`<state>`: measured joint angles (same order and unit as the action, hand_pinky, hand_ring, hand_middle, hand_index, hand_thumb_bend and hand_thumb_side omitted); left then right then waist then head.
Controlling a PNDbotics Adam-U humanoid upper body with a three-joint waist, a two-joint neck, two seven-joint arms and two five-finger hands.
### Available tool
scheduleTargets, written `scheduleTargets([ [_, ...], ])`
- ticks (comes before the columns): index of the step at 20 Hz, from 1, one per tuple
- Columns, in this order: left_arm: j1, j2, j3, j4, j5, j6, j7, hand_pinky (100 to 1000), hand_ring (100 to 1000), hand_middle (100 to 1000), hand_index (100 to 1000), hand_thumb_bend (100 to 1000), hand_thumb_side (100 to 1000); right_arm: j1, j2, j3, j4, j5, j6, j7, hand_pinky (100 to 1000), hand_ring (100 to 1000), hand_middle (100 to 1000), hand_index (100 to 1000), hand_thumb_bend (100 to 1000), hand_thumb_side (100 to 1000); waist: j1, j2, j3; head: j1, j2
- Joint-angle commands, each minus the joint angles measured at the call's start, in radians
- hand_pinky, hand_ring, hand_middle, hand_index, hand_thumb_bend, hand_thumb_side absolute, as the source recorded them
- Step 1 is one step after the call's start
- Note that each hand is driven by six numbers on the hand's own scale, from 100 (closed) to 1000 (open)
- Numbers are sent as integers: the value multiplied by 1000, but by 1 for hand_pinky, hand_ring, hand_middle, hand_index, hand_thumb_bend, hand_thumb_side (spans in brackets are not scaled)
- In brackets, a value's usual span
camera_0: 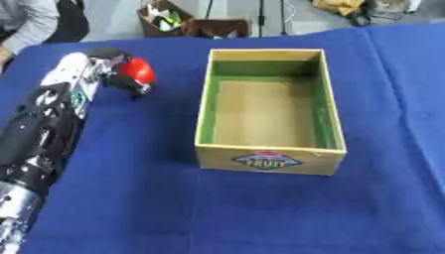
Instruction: Pick up objects on the table and place them in the box.
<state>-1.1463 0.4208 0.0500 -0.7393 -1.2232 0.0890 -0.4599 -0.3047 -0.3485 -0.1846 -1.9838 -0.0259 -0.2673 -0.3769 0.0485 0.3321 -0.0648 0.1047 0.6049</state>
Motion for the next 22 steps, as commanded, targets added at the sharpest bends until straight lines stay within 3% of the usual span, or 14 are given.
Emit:
scheduleTargets([
  [1, -26, 20, 2, -47, 4, -3, 18, 100, 254, 346, 546, 100, 401, -9, -21, -9, -16, 3, -1, -6, 734, 762, 617, 767, 100, 1000, -4, -28, 2, 1, 2],
  [10, -49, 22, -36, -222, -56, -39, 29, 100, 233, 326, 518, 100, 361, -6, -20, -11, -16, -4, 0, -14, 732, 759, 618, 764, 100, 1000, -11, -57, 10, -5, 17],
  [14, -59, -3, -72, -317, -49, -90, 18, 100, 229, 321, 511, 100, 360, -6, -21, -12, -16, -8, -1, -17, 731, 757, 618, 763, 100, 1000, -13, -67, 12, -10, 24],
  [22, -56, -207, -160, -531, 9, -161, -14, 100, 220, 309, 499, 100, 376, -19, -18, -15, -16, -17, -9, -26, 728, 753, 620, 761, 100, 1000, -22, -80, 5, -8, 29],
])
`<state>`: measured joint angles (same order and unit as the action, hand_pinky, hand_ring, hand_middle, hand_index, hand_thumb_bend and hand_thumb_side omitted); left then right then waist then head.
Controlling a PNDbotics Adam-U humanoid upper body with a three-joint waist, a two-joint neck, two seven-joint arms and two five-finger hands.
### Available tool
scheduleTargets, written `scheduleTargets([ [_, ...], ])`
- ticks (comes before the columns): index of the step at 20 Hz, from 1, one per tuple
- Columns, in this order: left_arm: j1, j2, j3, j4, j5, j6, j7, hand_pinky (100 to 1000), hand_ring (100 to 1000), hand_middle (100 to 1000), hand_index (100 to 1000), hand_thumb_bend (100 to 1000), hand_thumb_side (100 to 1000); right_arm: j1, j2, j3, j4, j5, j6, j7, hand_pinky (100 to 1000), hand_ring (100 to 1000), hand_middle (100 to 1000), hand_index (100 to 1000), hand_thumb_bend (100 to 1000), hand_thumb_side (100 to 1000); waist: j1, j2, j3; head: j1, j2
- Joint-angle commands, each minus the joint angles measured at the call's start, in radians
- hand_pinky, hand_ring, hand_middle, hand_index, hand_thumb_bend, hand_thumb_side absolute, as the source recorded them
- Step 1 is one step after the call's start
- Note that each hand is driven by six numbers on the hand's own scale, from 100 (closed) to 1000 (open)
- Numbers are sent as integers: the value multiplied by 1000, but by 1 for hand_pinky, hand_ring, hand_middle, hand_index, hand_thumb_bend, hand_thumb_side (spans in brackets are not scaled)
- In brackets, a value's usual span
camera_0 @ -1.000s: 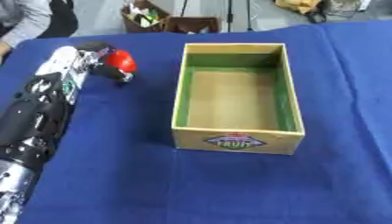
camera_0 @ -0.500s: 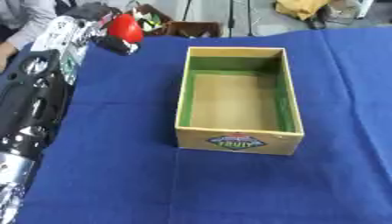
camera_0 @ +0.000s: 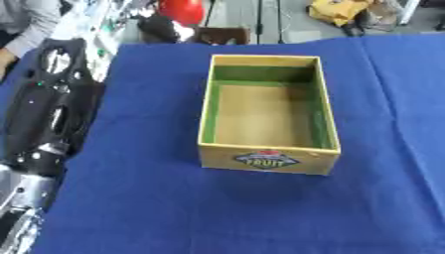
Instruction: Pick up objects on the table and place them in the box.
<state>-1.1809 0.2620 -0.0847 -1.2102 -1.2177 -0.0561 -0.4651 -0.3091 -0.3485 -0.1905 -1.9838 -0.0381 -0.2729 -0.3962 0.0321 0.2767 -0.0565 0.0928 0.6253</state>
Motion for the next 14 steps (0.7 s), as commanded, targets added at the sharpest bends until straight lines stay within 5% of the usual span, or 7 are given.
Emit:
scheduleTargets([
  [1, -16, -77, -37, -69, -7, -23, -13, 100, 222, 311, 501, 100, 374, -16, -18, -11, -16, -6, -5, -9, 728, 753, 620, 761, 100, 1000, -5, -26, -5, 6, 7],
  [7, 24, -182, -91, -72, -127, -73, -14, 100, 235, 287, 518, 100, 362, -19, -18, -14, -16, -6, -6, -19, 728, 753, 620, 761, 100, 1000, 1, -27, -12, 8, 8],
  [14, 60, -214, -111, -6, -209, -116, -18, 100, 244, 311, 530, 100, 369, -19, -18, -13, -16, -2, -3, -21, 728, 754, 620, 761, 100, 1000, 8, -22, -12, -8, 11],
])
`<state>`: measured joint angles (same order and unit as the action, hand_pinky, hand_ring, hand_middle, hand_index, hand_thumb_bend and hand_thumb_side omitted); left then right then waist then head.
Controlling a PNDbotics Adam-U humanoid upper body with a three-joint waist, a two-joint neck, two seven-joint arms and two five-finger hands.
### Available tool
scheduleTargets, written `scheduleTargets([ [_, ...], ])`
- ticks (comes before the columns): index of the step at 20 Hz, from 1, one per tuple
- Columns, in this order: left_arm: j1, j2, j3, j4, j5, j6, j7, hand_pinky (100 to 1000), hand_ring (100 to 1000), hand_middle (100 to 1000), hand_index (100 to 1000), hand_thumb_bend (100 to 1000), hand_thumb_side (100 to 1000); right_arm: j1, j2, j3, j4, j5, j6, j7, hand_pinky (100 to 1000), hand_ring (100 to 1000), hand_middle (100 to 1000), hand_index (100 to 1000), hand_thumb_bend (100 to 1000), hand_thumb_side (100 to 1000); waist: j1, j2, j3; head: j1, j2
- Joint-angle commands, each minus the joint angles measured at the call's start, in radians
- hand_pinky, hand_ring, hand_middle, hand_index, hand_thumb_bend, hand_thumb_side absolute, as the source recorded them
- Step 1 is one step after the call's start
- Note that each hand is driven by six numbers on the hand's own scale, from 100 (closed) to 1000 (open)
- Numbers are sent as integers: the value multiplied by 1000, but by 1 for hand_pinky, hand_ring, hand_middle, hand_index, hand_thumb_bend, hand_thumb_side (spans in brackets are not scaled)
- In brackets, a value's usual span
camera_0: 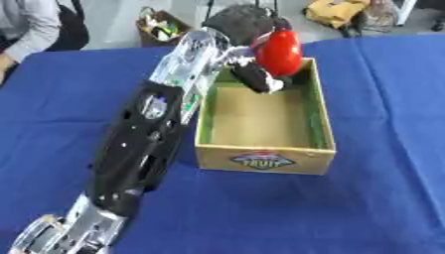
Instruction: Pick up objects on the table and place them in the box.
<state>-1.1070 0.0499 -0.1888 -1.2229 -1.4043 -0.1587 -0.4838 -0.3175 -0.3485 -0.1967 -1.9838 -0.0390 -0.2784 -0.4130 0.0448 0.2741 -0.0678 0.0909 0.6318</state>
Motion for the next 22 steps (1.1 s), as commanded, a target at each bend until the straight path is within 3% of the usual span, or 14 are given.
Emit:
scheduleTargets([
  [1, -11, -4, -9, 16, -30, -17, 1, 100, 247, 318, 533, 100, 371, -11, -18, -6, -16, -1, 2, -4, 728, 754, 620, 761, 100, 1000, -4, -18, -1, -9, 5],
  [8, -2, -22, -16, 77, -73, -33, 19, 100, 266, 341, 549, 100, 368, -12, -17, -4, -16, 0, 4, -4, 728, 754, 619, 761, 100, 1000, -3, -16, -5, -10, 3],
  [11, -2, -26, -19, 90, -79, -42, 28, 100, 366, 451, 675, 100, 424, -12, -16, -4, -16, 0, 4, -4, 729, 754, 619, 761, 100, 1000, -2, -16, -7, -9, 1],
  [13, -1, -28, -20, 98, -80, -50, 27, 100, 463, 546, 770, 100, 531, -12, -16, -4, -16, 0, 5, -4, 729, 754, 619, 761, 100, 1000, -1, -16, -9, -9, 0],
  [14, -1, -28, -21, 101, -80, -55, 24, 152, 517, 625, 843, 100, 582, -12, -16, -4, -16, 1, 5, -5, 729, 754, 619, 761, 100, 1000, 0, -16, -10, -8, 0],
  [16, -1, -29, -21, 105, -87, -66, 15, 212, 578, 701, 901, 100, 626, -12, -16, -4, -16, 1, 5, -5, 729, 754, 619, 761, 100, 1000, 1, -16, -12, -8, 0],
  [17, -1, -29, -21, 107, -91, -71, 9, 413, 726, 821, 990, 171, 734, -13, -16, -4, -16, 1, 5, -5, 729, 754, 619, 761, 100, 1000, 1, -16, -12, -7, 0],
  [18, -2, -29, -21, 110, -98, -80, -1, 477, 767, 854, 1000, 244, 772, -13, -16, -3, -16, 1, 5, -5, 728, 754, 619, 761, 100, 1000, 2, -17, -13, -7, 1],
  [19, -2, -29, -21, 115, -104, -92, -17, 605, 845, 917, 1000, 402, 840, -13, -16, -3, -16, 0, 5, -5, 729, 754, 619, 760, 100, 1000, 2, -17, -14, -7, 1],
  [22, 0, -31, -13, 130, -120, -117, -76, 686, 895, 953, 1000, 537, 899, -14, -16, -3, -16, 0, 5, -5, 729, 754, 619, 760, 100, 1000, 3, -17, -15, -6, 3],
])
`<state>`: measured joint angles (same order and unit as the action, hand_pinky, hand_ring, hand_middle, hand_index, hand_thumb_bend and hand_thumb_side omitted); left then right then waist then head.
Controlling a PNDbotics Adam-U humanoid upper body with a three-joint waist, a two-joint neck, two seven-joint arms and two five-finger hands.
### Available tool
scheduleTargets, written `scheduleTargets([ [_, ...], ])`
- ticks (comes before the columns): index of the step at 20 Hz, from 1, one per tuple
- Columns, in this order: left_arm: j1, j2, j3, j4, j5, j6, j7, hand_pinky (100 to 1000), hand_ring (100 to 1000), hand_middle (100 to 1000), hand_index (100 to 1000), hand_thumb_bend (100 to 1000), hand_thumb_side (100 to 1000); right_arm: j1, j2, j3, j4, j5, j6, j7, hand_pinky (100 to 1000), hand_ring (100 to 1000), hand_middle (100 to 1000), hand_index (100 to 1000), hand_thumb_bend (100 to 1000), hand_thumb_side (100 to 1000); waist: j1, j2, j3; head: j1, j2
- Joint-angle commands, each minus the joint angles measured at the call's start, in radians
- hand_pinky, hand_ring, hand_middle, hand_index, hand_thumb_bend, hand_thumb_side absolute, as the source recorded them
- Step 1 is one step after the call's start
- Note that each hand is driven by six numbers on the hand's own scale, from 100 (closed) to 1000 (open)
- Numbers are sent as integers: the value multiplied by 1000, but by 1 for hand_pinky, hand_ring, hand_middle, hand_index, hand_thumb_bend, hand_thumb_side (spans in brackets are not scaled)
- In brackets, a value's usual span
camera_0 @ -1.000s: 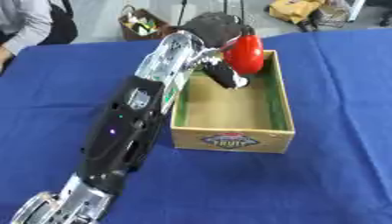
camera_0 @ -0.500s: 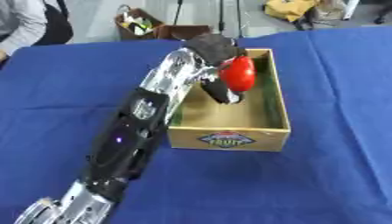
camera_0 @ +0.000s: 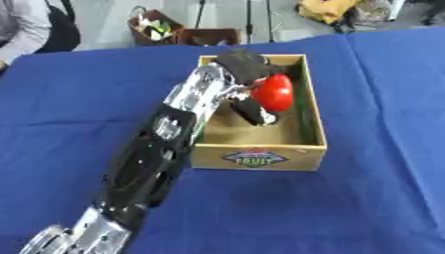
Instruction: Pick up objects on the table and place them in the box.
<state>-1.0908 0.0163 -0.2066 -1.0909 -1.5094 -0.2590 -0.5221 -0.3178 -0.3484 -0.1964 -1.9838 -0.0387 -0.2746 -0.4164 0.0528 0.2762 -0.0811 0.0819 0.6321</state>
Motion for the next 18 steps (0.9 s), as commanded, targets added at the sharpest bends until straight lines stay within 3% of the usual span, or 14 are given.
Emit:
scheduleTargets([
  [1, -16, 2, 8, 3, -19, -21, -56, 715, 913, 971, 1000, 608, 930, -14, -16, -3, -16, -1, 1, -1, 729, 754, 619, 760, 100, 1000, -5, -19, -2, 3, 3],
  [4, -16, 2, 21, 6, -31, -19, -85, 747, 939, 1000, 1000, 690, 972, -14, -16, -3, -16, -1, 1, -1, 729, 754, 619, 760, 100, 1000, -4, -19, -3, 5, 3],
  [5, -17, 3, 25, 0, -34, -13, -80, 736, 935, 1000, 1000, 653, 960, -14, -16, -3, -16, -1, 1, -1, 729, 754, 619, 760, 100, 1000, -5, -19, -3, 5, 2],
  [8, -17, 7, 41, -54, -27, 16, -6, 640, 888, 945, 1000, 477, 923, -14, -15, -3, -16, -1, 0, -3, 729, 754, 619, 760, 100, 1000, -5, -19, -2, 4, 1],
  [9, -16, 10, 49, -90, -16, 31, 41, 570, 847, 890, 1000, 277, 881, -14, -15, -4, -16, -1, 0, -4, 729, 754, 619, 760, 100, 1000, -6, -19, -1, 2, 1],
  [10, -15, 18, 60, -135, -2, 54, 100, 501, 802, 836, 1000, 150, 842, -14, -15, -5, -16, -1, 0, -5, 728, 753, 619, 759, 100, 1000, -6, -19, -1, 1, 1],
  [11, -9, 23, 66, -169, 20, 77, 153, 501, 802, 836, 1000, 150, 842, -14, -16, -5, -16, -1, -1, -6, 728, 753, 619, 759, 100, 1000, -7, -19, 0, 1, 1],
  [12, -7, 28, 90, -229, 80, 114, 233, 355, 685, 709, 939, 100, 802, -13, -15, -7, -16, -1, -1, -8, 728, 753, 619, 759, 100, 1000, -9, -20, 2, -3, 1],
  [13, 1, 37, 102, -273, 149, 145, 304, 279, 607, 626, 896, 100, 777, -13, -16, -8, -16, -1, -2, -10, 728, 753, 620, 759, 100, 1000, -9, -20, 4, -5, 1],
  [16, 38, 74, 149, -397, 481, 216, 503, 147, 485, 506, 822, 100, 770, -12, -16, -12, -16, 0, -3, -16, 727, 752, 620, 759, 100, 1000, -13, -22, 15, -19, 1],
  [18, 69, 111, 164, -459, 713, 220, 573, 103, 439, 463, 785, 100, 759, -11, -16, -15, -16, 1, -4, -18, 727, 752, 620, 758, 100, 1000, -16, -22, 23, -29, 2],
])
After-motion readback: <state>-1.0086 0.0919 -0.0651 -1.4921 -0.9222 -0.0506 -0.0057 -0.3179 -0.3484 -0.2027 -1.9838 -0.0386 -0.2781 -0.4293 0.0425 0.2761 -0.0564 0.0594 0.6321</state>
